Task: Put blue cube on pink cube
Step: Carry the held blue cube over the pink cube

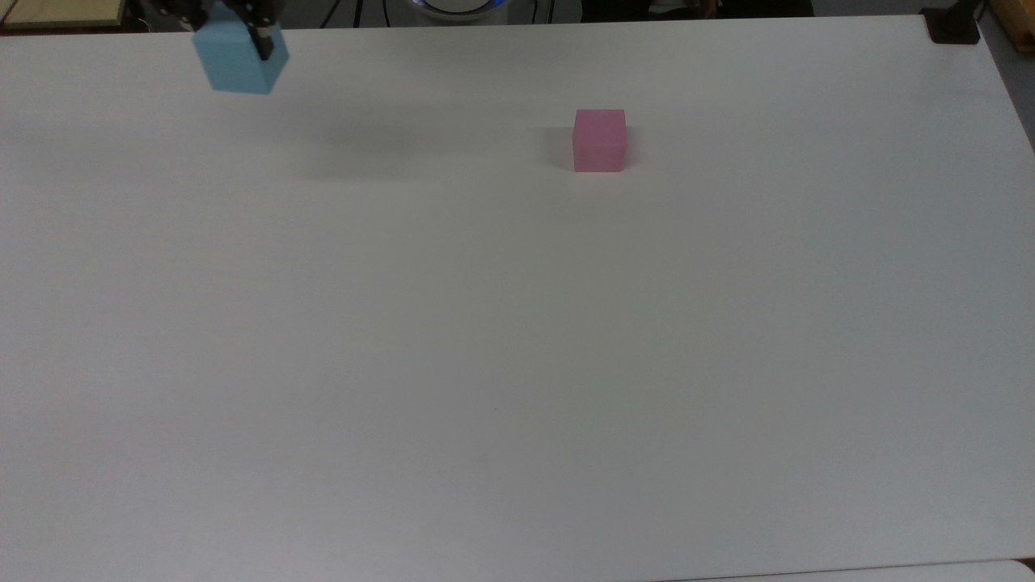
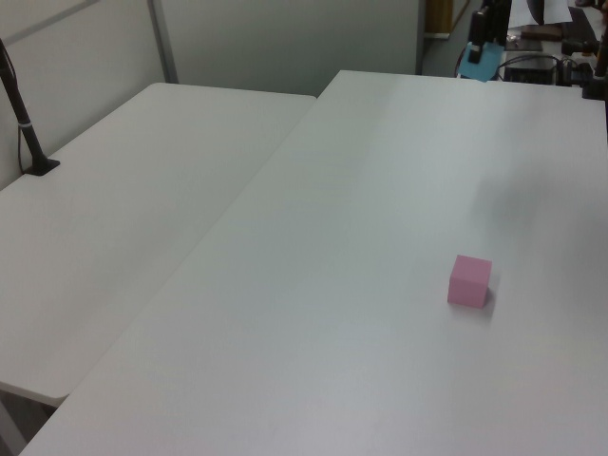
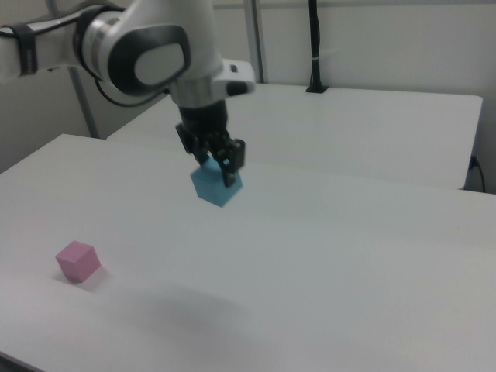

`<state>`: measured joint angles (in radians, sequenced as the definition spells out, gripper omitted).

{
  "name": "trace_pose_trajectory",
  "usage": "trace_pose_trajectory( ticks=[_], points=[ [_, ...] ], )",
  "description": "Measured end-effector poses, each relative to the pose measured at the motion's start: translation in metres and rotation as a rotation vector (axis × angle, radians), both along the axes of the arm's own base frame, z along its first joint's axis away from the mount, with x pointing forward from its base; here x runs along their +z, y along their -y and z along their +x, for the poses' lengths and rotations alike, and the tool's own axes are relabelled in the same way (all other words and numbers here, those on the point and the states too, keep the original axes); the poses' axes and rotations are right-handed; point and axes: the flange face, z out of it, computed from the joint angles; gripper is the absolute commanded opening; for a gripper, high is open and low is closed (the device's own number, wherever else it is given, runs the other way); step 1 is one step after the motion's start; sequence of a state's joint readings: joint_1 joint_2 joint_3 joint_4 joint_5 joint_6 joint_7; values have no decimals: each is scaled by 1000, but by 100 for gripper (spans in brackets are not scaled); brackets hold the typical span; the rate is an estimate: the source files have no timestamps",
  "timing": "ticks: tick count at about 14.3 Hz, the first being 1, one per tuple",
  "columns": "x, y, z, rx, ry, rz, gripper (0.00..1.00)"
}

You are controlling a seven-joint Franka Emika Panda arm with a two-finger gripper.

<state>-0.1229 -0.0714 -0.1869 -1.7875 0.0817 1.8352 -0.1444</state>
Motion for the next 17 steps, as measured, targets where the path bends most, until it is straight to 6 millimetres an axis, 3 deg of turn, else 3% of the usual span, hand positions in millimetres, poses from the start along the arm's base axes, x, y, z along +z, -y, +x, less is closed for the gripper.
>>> trace_pose_trajectory(
  ticks=[4, 9, 17],
  points=[
    [13, -50, 10, -42, -26, 23, 46],
    [26, -121, 9, 121, -102, 23, 46],
    [15, -246, -17, 332, -236, -2, 43]
  ],
)
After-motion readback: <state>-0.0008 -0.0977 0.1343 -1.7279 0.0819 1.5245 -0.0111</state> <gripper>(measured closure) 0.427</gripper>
